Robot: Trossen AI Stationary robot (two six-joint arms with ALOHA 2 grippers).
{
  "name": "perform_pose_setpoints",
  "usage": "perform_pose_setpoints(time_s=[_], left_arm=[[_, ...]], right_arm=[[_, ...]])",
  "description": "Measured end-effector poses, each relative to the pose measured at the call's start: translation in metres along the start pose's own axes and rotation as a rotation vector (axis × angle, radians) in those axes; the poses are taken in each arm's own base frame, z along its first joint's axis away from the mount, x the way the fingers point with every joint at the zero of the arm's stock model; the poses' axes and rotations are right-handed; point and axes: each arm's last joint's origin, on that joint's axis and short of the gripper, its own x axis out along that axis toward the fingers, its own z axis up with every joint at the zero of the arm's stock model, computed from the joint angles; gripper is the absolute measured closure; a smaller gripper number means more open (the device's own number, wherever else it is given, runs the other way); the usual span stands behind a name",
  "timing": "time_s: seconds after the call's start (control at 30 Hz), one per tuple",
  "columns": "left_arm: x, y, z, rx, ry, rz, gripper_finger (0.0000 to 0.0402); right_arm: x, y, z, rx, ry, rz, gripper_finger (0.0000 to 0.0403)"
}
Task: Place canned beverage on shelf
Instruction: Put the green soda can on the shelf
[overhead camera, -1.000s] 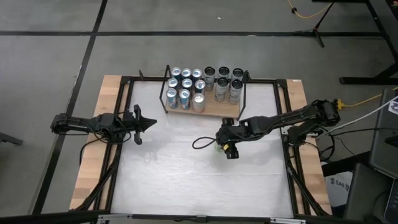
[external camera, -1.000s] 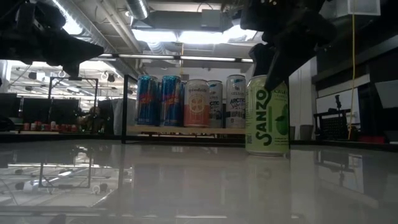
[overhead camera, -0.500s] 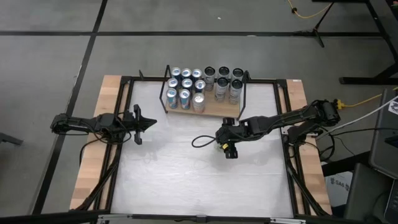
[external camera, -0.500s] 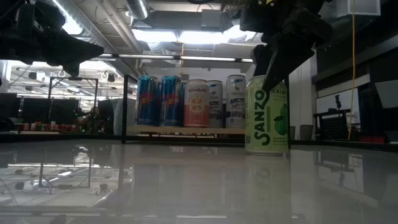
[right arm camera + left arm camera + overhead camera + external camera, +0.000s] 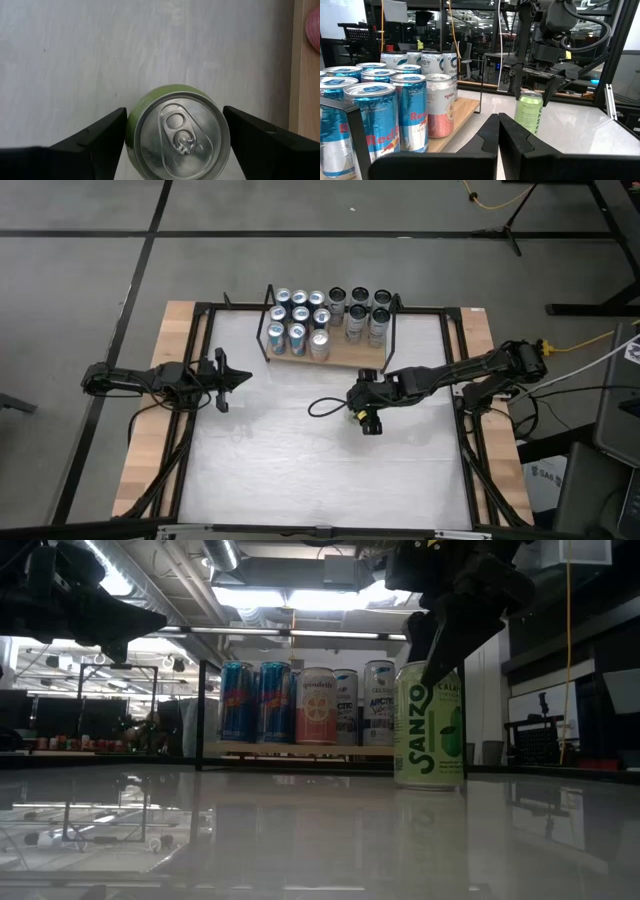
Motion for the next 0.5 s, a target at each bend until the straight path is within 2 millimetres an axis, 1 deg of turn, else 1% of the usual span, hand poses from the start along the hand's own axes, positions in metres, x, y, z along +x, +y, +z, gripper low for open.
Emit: perform_pose_setpoints(time_s=[0.13,0.23,0.37,0.43,0.5], left_arm=[[0.0,0.0,0.0,0.0,0.0,0.0,0.0401],[0.0,0.0,0.0,0.0,0.0,0.0,0.0401],[0.0,0.0,0.0,0.0,0.0,0.0,0.0401],[0.0,0.0,0.0,-0.001,0.0,0.0,0.0401],[0.0,0.0,0.0,0.0,0.0,0.0,0.0401]], right_arm=[[0.0006,0.0001,-0.0004,0.0,0.003,0.001,0.0076],[0.0032,0.0003,-0.0024,-0.002,0.022,0.005,0.0048],[0.002,0.0002,-0.0013,-0.001,0.011,0.004,0.0011],[0.002,0.0002,-0.0015,-0.001,0.013,0.004,0.0006],[0.0018,0.0002,-0.0011,-0.001,0.01,0.004,0.0011]])
